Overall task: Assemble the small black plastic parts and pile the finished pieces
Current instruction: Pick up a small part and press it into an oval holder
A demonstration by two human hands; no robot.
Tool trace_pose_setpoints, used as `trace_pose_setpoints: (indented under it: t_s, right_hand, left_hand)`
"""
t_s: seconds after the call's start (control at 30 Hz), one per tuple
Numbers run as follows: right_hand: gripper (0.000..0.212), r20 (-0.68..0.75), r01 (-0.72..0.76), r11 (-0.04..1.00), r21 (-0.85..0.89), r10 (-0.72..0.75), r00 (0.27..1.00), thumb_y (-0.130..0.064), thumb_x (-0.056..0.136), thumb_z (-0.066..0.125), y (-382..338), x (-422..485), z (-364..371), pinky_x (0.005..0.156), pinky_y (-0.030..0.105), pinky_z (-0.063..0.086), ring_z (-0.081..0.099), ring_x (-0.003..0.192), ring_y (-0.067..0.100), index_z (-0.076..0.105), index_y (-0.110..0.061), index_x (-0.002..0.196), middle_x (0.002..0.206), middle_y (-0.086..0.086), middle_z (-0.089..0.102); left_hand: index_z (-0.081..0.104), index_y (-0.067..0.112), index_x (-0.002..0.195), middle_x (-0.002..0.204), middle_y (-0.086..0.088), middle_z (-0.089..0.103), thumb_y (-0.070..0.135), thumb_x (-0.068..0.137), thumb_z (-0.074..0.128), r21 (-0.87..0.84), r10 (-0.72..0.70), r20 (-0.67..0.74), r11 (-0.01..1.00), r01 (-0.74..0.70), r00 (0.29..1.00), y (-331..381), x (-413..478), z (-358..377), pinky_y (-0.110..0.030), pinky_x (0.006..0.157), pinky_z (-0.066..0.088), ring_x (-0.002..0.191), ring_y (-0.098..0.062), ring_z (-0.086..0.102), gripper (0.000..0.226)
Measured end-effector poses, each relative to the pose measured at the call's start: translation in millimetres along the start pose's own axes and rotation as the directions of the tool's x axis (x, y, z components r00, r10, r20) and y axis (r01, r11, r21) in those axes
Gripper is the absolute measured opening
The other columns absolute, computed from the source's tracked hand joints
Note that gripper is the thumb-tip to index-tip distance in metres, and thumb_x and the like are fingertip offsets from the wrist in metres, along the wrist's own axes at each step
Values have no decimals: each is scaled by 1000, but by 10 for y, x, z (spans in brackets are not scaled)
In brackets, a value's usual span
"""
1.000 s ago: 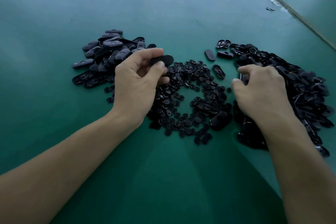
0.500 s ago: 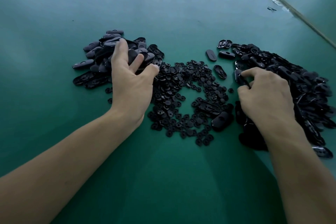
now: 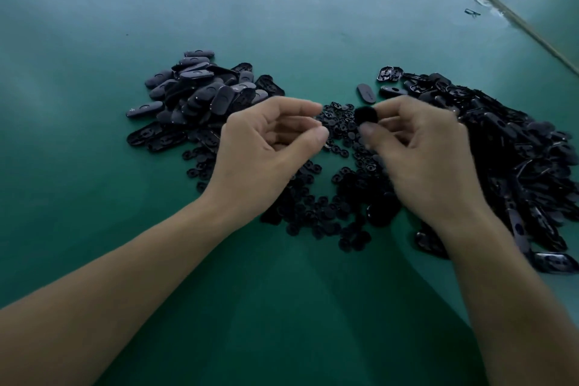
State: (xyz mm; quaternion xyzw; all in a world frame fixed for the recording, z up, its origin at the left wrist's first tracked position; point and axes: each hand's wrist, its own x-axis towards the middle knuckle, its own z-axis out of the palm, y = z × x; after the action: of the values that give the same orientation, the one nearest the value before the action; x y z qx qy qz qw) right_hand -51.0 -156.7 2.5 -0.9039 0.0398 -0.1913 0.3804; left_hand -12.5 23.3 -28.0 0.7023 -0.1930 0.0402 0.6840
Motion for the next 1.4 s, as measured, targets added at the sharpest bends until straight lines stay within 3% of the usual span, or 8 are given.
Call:
trace_pose_setpoints:
  t_s: [0.17, 0.33, 0.47, 0.57, 0.8, 0.97, 1.17, 1.4]
  right_hand:
    - [28, 131, 116, 981, 153, -137, 982, -13, 94, 66, -63, -59, 160, 88, 36, 56, 69, 93, 9, 74, -27, 117, 100, -6, 74]
    - [25, 115, 5, 947, 322, -44, 992, -18, 86, 78, -21, -60, 173, 81, 32, 59, 71, 79, 7, 74, -28, 108, 80, -10, 74]
    - [10, -26, 19, 1000, -9, -19, 999, -26, 90, 74, 44, -34, 157, 79, 14, 52, 66, 81, -1, 76, -26, 100, 82, -17, 69]
    - [22, 53, 32, 958, -284, -18, 998, -33, 91, 71, 75, -43, 201, 87, 31, 51, 60, 95, 17, 76, -23, 110, 97, -1, 64]
    - [13, 63, 4, 952, -307, 16, 998, -33, 94, 68, 6, -11, 279, 82, 30, 49, 58, 88, 16, 77, -25, 100, 94, -2, 60]
    - [20, 71, 54, 934, -354, -31, 997, -26, 102, 56, 8, -14, 300, 82, 23, 36, 54, 101, 21, 72, -15, 106, 100, 2, 59]
    - [14, -35, 78, 987, -144, -84, 996, -20, 103, 54, -40, -26, 242, 63, 15, 38, 52, 67, 4, 61, -16, 92, 74, -16, 55]
    - [19, -71, 74, 982, 173, -62, 996, -13, 92, 68, -61, -61, 205, 67, 12, 49, 62, 67, 0, 72, -25, 105, 73, -15, 66]
  left_hand:
    - [70, 19, 103, 88, -2, 76, 10, 83, 79, -17, 1, 47, 1000, -1, 999, 8, -2, 12, -35, 78, 61, 78, -14, 72, 23]
    - [73, 19, 99, 84, 0, 77, 10, 87, 76, -24, 2, 15, 1000, -2, 1000, -11, 26, 3, -33, 72, 61, 73, -17, 73, 15]
    - [73, 15, 96, 78, 5, 74, 4, 89, 73, -64, -22, -44, 998, 19, 999, -44, 44, -6, -23, 67, 58, 68, -11, 70, 13]
    - [72, 16, 94, 78, 2, 74, 2, 90, 72, -102, -43, -87, 994, 34, 995, -52, 46, -6, -22, 67, 57, 69, -14, 72, 14]
    - [70, 15, 106, 81, 6, 74, -1, 91, 69, -133, -58, -98, 990, 45, 994, -61, 54, -7, -24, 72, 60, 78, -20, 76, 22]
    - [72, 14, 101, 82, 0, 76, -5, 92, 66, -161, -66, -105, 986, 49, 992, -49, 56, 5, -23, 72, 59, 80, -19, 76, 21]
    - [71, 15, 99, 85, -3, 78, -4, 91, 68, -168, -96, -113, 983, 76, 989, -45, 50, -3, -23, 71, 59, 81, -20, 77, 21]
    - [73, 16, 98, 84, -4, 77, -4, 90, 68, -164, -109, -104, 982, 91, 989, -55, 46, -13, -23, 70, 60, 81, -22, 76, 22]
